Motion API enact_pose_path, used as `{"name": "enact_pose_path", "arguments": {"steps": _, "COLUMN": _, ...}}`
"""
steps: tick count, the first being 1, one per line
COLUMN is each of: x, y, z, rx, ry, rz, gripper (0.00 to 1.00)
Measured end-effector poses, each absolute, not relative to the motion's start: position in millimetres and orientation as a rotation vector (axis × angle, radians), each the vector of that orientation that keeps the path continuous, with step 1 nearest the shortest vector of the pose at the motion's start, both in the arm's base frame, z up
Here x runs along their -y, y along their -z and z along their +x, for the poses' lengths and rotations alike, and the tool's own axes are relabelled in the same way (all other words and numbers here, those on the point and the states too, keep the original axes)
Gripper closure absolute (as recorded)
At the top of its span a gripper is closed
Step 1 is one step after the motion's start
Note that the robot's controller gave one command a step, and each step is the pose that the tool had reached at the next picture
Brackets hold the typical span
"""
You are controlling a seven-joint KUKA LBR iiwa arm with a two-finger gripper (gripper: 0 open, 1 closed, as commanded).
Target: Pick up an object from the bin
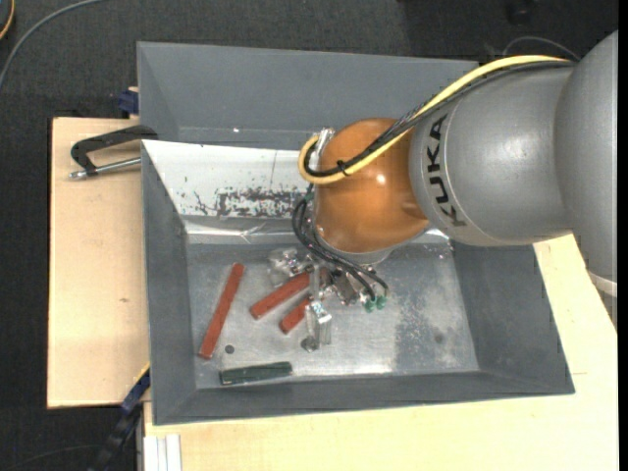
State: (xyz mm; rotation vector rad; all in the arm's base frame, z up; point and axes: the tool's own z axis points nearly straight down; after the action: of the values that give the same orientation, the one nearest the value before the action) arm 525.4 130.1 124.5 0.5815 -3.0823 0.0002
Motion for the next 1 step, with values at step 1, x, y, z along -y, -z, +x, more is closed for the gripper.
{"name": "enact_pose_path", "arguments": {"steps": 1, "x": -115.0, "y": -68.8, "z": 577.2, "rx": 3.115, "ry": 0.004, "rz": 0.439, "gripper": 0.00}}
